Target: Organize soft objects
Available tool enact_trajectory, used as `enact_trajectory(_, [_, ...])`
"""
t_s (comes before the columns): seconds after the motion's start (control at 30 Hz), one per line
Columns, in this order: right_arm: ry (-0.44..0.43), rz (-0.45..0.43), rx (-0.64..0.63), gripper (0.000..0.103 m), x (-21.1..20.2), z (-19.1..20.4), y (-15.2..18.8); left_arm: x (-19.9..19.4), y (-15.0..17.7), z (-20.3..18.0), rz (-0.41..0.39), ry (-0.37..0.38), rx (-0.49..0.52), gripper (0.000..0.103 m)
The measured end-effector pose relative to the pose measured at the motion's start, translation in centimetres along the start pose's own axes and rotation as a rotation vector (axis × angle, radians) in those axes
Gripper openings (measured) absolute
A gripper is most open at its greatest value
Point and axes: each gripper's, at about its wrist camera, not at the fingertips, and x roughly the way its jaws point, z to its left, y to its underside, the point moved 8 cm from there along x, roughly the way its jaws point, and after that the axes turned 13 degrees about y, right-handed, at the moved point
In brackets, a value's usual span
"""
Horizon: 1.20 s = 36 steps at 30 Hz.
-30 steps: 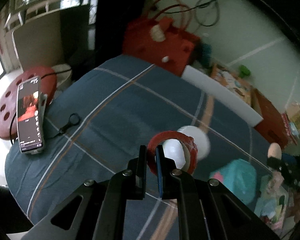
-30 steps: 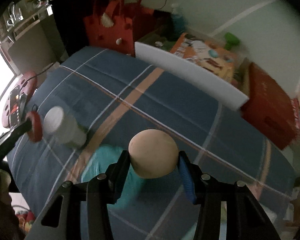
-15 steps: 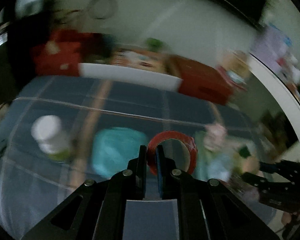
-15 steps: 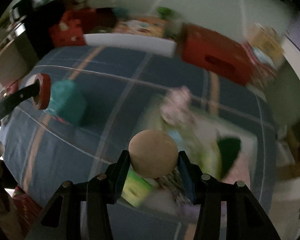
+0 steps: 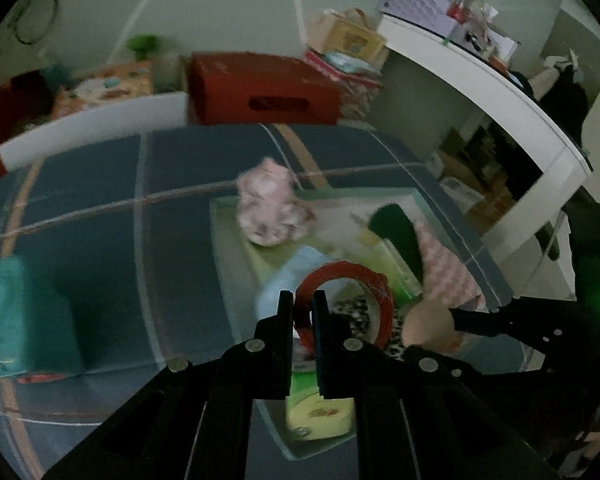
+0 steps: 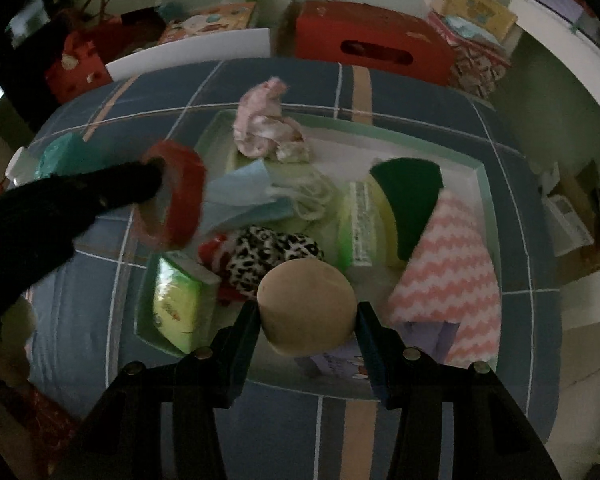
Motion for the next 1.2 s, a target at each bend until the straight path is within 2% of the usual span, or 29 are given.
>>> enact_trajectory(0.03, [0.002,0.001,0.004,0.054,0.1,-0.1,0.0,0.3,0.2,0.0,0.013,0.010,-0.005,0.011])
enact_trajectory(0.1, [0.000,0.003,0.005,0.056,0.2,-0.2,0.2,0.9,0.7,0.1,0.045,0.027,-0.033,0.021])
enact_trajectory(0.17, [0.005,0.000,0.009,0.065,0.2,-0.2,0.3,0.6,0.8,0.2,0.046,0.021,-0.041,0.045])
enact_trajectory(0.3, [0.007,-0.013,0.030,0.070,-0.2,0.2,0.7,-1.5,1.1,0.7,0.015,0.000,-0.057,0.057])
enact_trajectory(0.37, [0.014,-0.026,0.048,0.074,-0.5,0.4,1.0,-2.2,1.8,1.5,0.017,-0.035,-0.081,0.069])
enact_trajectory(0.5, [0.018,-0.058,0.105,0.079,-1.1,1.2,1.8,-3.8,3.5,3.9,0.031,-0.143,-0.108,0.075])
enact_trajectory(0.57, [0.031,-0.070,0.131,0.082,-1.2,1.5,2.3,-4.7,4.5,5.1,0.035,-0.193,-0.128,0.086])
enact_trajectory(0.73, [0.044,-0.088,0.157,0.086,-1.2,2.8,3.2,-6.8,6.4,7.5,0.020,-0.260,-0.179,0.092])
enact_trajectory(0.9, [0.052,-0.101,0.144,0.087,-1.5,3.9,3.7,-8.9,8.0,9.2,-0.015,-0.344,-0.198,0.092])
enact_trajectory(1.0, [0.055,-0.108,0.139,0.087,-1.6,4.3,3.8,-9.4,9.2,9.7,-0.008,-0.367,-0.205,0.097])
enact_trajectory(1.2, [0.046,-0.117,0.138,0.089,-1.6,5.1,4.2,-10.0,10.7,9.6,-0.010,-0.384,-0.216,0.098])
